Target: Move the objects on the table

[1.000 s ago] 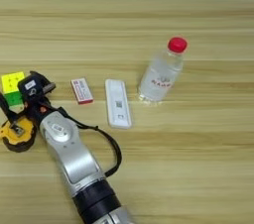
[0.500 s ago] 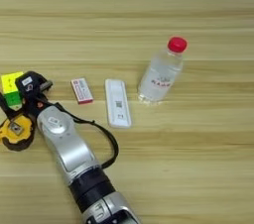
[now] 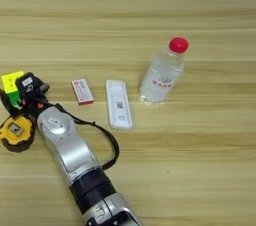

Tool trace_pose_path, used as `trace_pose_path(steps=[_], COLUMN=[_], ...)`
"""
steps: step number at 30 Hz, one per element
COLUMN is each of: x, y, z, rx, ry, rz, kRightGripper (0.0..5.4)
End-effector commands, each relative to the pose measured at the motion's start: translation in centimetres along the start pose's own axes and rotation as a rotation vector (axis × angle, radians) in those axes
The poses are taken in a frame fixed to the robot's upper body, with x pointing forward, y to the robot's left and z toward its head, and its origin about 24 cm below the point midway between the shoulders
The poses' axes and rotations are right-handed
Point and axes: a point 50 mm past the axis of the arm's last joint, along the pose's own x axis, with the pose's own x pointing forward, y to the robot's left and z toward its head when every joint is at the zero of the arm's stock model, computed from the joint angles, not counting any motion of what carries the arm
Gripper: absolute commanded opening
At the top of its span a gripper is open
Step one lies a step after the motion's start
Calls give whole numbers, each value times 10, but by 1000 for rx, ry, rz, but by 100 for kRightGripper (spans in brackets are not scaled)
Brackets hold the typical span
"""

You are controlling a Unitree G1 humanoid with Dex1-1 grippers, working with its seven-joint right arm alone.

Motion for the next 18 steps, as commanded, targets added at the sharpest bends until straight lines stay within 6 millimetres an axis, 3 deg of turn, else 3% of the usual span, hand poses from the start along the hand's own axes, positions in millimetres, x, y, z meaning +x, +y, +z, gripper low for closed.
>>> trace_pose_path(steps=[1,5,10,18], x=[13,13,13,7], y=[13,13,13,-13], z=[34,34,35,52], rx=[22,22,22,-10], ry=[-126,-126,-127,-197], rz=[28,28,28,-69], kRightGripper=[370,333,333,333])
